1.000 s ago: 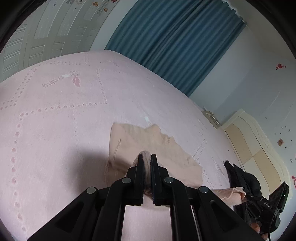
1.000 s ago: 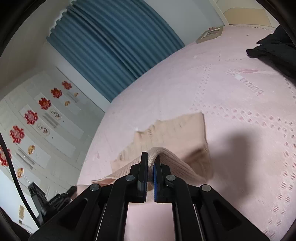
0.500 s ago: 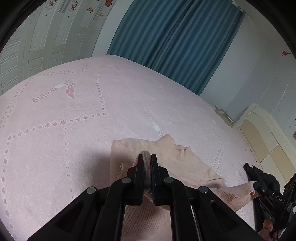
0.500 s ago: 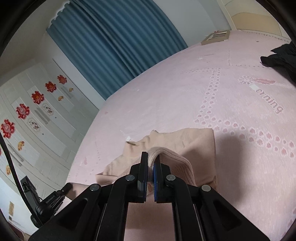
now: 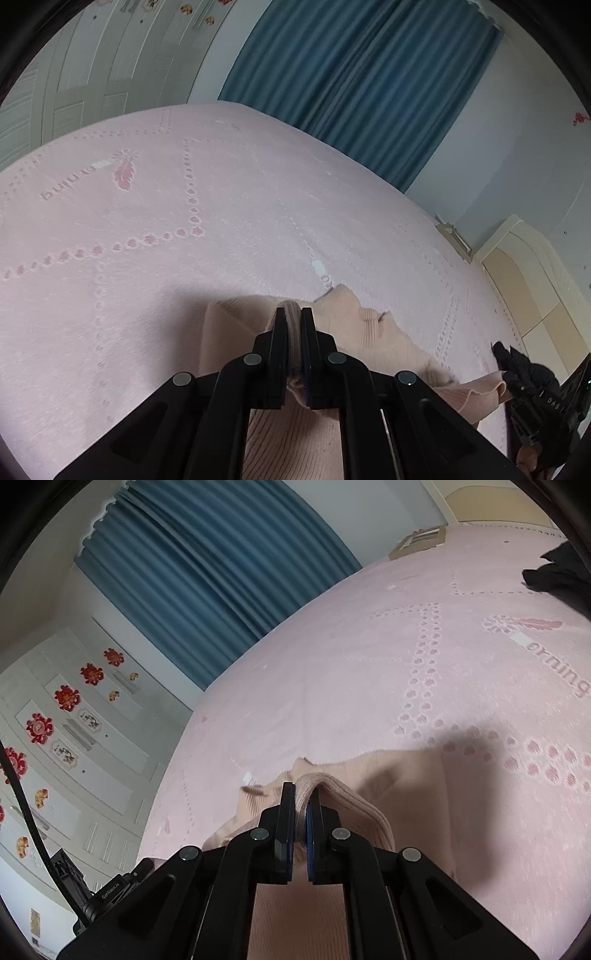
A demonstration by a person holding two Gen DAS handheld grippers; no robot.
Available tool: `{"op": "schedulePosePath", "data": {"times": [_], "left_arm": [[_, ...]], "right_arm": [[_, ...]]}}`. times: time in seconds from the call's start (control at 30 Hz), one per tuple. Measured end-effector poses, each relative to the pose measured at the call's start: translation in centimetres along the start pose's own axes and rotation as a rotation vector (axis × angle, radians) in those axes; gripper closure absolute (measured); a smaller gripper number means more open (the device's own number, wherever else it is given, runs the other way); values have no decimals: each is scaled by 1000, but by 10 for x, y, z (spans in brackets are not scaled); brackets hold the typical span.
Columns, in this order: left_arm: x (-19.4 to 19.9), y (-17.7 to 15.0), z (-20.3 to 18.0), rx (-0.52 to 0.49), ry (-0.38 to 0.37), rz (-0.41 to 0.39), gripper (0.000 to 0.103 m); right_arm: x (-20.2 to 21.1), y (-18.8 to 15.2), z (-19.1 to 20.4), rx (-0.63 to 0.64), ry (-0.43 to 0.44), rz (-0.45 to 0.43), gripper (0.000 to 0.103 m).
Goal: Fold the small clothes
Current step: 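Lift the hem with both tools and fold it toward the collar, then open both tools and release the folded hem onto the sweater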
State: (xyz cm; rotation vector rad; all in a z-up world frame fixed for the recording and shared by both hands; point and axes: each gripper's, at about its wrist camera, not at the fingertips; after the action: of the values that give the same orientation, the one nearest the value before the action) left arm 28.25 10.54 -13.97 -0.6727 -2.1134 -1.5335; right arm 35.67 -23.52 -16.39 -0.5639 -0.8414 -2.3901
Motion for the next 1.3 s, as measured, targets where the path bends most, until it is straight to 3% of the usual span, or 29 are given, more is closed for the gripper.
{"op": "schedulePosePath", "data": {"times": [0.17, 0.4, 0.47, 0.5, 0.57, 0.63, 0.8, 1.03, 1.13, 1.23, 1.3], "left_arm": [[-30, 4, -2, -20, 12, 30, 96], [-60, 3, -1, -14, -2, 88, 96], [-59, 2, 2, -3, -17, 81, 93], [-58, 2, 4, 9, -13, 72, 89], [-51, 3, 10, 44, -9, 48, 51], [-43, 5, 14, 56, -20, 7, 39], [-41, 3, 11, 40, -26, 20, 39], [-63, -16, -1, -34, 13, 138, 41], [-68, -28, -5, -70, 51, 176, 41], [-73, -32, -4, -98, 135, 214, 58], [-67, -31, 1, -71, 157, 205, 62]], "right_arm": [[-29, 5, -4, 44, -59, 6, 98], [-58, 9, -24, 5, -106, 41, 98], [-62, 9, -28, -19, -94, 54, 92], [-63, 9, -30, -37, -85, 59, 89], [-62, 8, -35, -69, -61, 57, 60], [-58, 6, -34, -53, -61, 41, 57], [-60, -2, -33, 19, -141, 51, 57], [-81, -20, -45, 119, -313, 94, 58], [-88, -27, -50, 175, -377, 79, 69], [-81, -29, -44, 214, -398, 80, 70], [-67, -28, -39, 217, -393, 77, 70]]}}
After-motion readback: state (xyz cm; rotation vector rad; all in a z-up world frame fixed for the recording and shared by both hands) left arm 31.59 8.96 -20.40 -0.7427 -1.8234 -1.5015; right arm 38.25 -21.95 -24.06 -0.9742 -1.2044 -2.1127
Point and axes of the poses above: each gripper's, at about its wrist camera, not at the fingertips, and x roughly against the way its jaws point, z to its left, y to its top, and after that the axes turned 13 degrees about -x, right-handed
